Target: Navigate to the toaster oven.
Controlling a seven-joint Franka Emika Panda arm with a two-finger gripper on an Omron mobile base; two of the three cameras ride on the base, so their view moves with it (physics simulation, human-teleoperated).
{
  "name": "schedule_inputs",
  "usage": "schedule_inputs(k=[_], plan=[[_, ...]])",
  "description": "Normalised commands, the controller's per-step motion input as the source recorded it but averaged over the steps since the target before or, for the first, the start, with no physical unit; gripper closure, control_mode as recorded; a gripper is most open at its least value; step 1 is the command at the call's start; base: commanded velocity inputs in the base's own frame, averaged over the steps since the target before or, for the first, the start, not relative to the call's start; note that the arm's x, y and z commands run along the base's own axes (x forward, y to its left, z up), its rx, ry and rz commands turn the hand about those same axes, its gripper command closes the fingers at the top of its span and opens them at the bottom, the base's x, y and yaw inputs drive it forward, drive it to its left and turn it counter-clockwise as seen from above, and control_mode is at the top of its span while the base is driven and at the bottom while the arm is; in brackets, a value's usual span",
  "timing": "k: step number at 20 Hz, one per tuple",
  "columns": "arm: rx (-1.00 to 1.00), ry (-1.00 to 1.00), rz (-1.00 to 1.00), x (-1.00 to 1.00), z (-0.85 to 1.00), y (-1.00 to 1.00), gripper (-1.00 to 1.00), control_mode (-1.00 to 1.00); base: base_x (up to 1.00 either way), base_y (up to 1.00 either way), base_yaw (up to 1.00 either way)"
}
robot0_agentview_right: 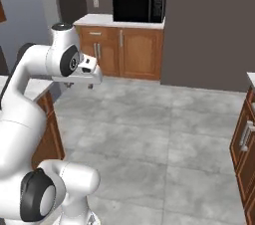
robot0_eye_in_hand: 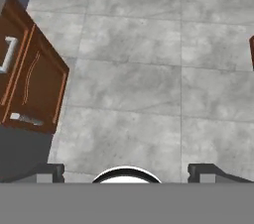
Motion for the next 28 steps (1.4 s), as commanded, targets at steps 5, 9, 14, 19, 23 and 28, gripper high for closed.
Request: schedule_inputs(k=[5, 9, 14, 19, 23, 28], plan=[[0.00, 0.00, 0.00, 0.00, 0.00, 0.00, -1.00, 1.00, 0.91, -0.19, -0.32], [0.00, 0.00, 0.00, 0.00, 0.00, 0.00, -1.00, 1.00, 0.98, -0.03, -0.17], [0.00, 0.00, 0.00, 0.00, 0.00, 0.00, -1.00, 1.00, 1.00, -0.08, -0.05], [0.00, 0.00, 0.00, 0.00, 0.00, 0.00, -1.00, 1.00, 0.92, -0.31, -0.04], [0.00, 0.00, 0.00, 0.00, 0.00, 0.00, -1.00, 1.00, 0.72, -0.46, -0.35], [0.00, 0.00, 0.00, 0.00, 0.00, 0.00, -1.00, 1.00, 0.57, -0.45, -0.66]])
